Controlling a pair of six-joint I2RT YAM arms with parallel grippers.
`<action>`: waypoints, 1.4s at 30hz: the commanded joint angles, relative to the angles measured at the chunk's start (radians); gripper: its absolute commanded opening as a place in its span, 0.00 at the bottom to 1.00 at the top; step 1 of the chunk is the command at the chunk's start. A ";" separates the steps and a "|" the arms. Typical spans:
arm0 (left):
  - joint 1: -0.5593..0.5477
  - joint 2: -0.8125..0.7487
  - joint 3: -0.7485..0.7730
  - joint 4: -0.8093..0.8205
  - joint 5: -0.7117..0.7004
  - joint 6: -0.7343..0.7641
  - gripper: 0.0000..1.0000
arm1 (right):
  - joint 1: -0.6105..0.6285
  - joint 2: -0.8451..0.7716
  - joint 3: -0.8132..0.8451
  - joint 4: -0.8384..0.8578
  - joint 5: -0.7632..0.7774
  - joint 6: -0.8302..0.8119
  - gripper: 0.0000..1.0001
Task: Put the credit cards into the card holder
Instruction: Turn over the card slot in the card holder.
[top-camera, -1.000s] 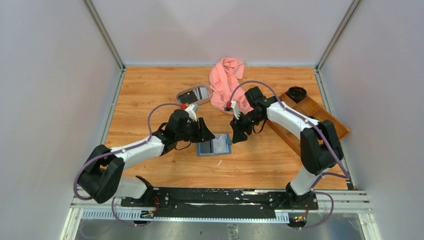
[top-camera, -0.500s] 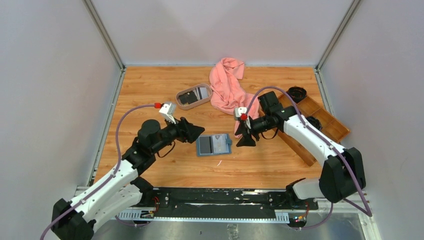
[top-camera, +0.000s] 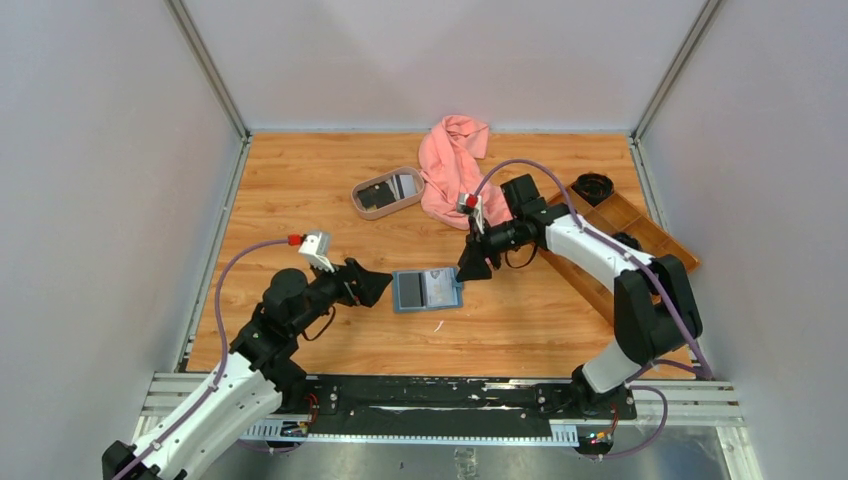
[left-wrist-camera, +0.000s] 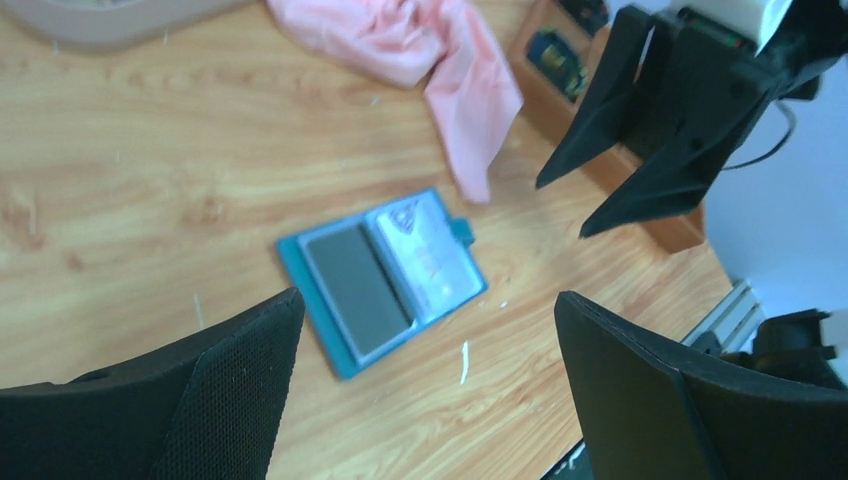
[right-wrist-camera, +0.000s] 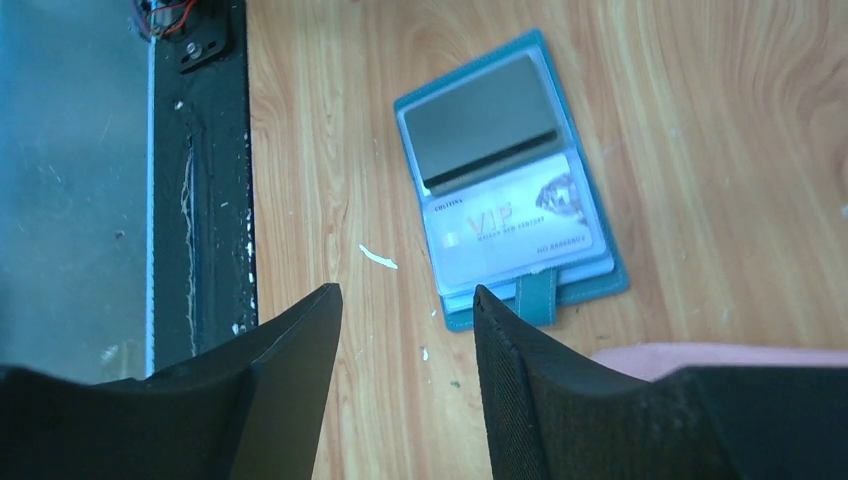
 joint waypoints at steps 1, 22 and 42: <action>0.007 -0.019 -0.108 0.032 -0.020 -0.087 1.00 | 0.007 0.049 -0.052 0.163 0.083 0.329 0.54; 0.007 0.358 -0.173 0.282 -0.050 -0.146 0.92 | 0.023 0.303 0.017 0.255 0.199 0.629 0.51; 0.007 0.803 -0.072 0.424 0.007 -0.129 0.67 | 0.033 0.375 0.074 0.211 0.147 0.618 0.49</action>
